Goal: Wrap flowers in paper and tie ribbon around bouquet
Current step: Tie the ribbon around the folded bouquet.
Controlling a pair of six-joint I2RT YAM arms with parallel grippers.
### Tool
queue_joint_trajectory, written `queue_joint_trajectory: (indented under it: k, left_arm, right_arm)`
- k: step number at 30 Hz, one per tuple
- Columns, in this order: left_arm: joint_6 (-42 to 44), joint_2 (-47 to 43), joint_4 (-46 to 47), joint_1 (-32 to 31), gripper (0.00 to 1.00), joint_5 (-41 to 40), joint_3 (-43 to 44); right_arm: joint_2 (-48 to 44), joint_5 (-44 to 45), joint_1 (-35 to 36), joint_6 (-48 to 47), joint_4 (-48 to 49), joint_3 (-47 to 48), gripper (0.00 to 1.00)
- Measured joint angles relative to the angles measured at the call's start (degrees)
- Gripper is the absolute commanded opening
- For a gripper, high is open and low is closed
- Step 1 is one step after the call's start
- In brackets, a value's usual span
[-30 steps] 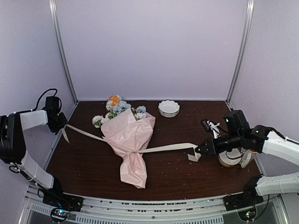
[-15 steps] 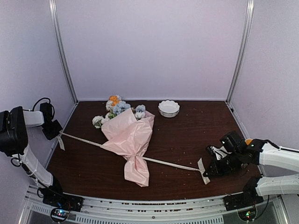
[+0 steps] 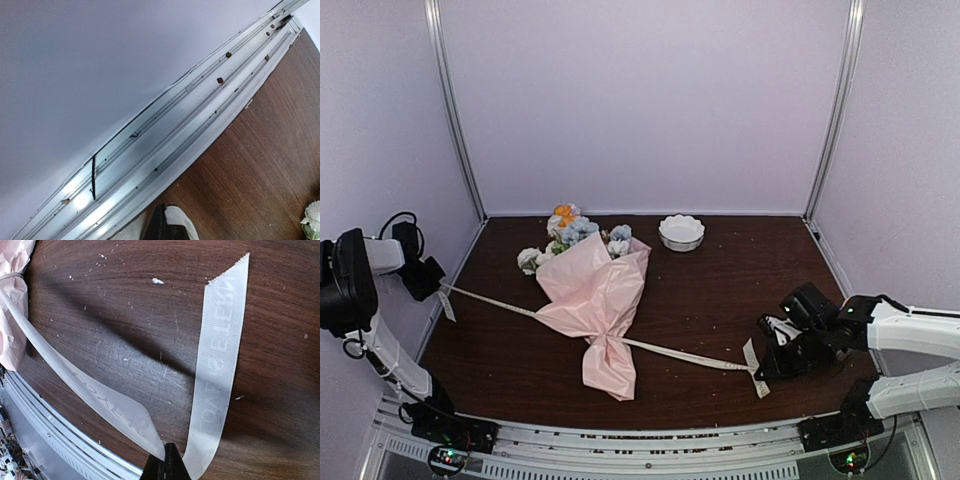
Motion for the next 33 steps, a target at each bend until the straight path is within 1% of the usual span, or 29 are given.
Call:
queue_joint_trajectory:
  k: [4,7,10,14,18,21,25,29,33]
  left_arm:
    - [0.6,-0.5,-0.4,0.3,0.00,1.8,0.0]
    - [2.0,-2.1,0.5,-2.4,0.00,0.1,0.1]
    - [3.8,-5.3,2.3,-9.2,0.00,-2.5,0.9]
    - [5.3,-11.4,3.0,-19.3,0.00,-2.7,1.4]
    - [6.8,-18.1,2.1,-23.7,0.00,-2.8,1.5]
    - [8.1,-23.4,1.6,-25.7,0.00,-3.4,1.5]
    - [9.5,-29.1,-0.5,-26.7,0.00,-5.1,2.8]
    - [10.8,-30.9,-1.5,-26.7,0.00,-7.6,3.4]
    - [11.5,-29.6,-3.3,-26.7,0.00,-10.5,3.4]
  right_arm:
    - [0.0,0.3,-1.0,-0.1,-0.2,0.7,0.00]
    - [1.0,0.4,-0.7,-1.6,-3.0,5.4,0.00]
    - [3.8,-0.5,0.4,-4.7,-3.6,14.4,0.00]
    - [5.8,-4.5,3.3,-9.5,1.8,25.2,0.00]
    - [6.8,-9.8,6.6,-14.1,6.4,30.0,0.00]
    - [6.8,-13.8,7.8,-16.0,10.1,31.0,0.00]
    - [6.8,-15.9,7.8,-18.2,11.8,31.3,0.00]
    - [6.8,-16.7,7.8,-19.7,11.6,31.3,0.00]
    - [6.8,-16.3,7.4,-21.0,10.0,31.3,0.00]
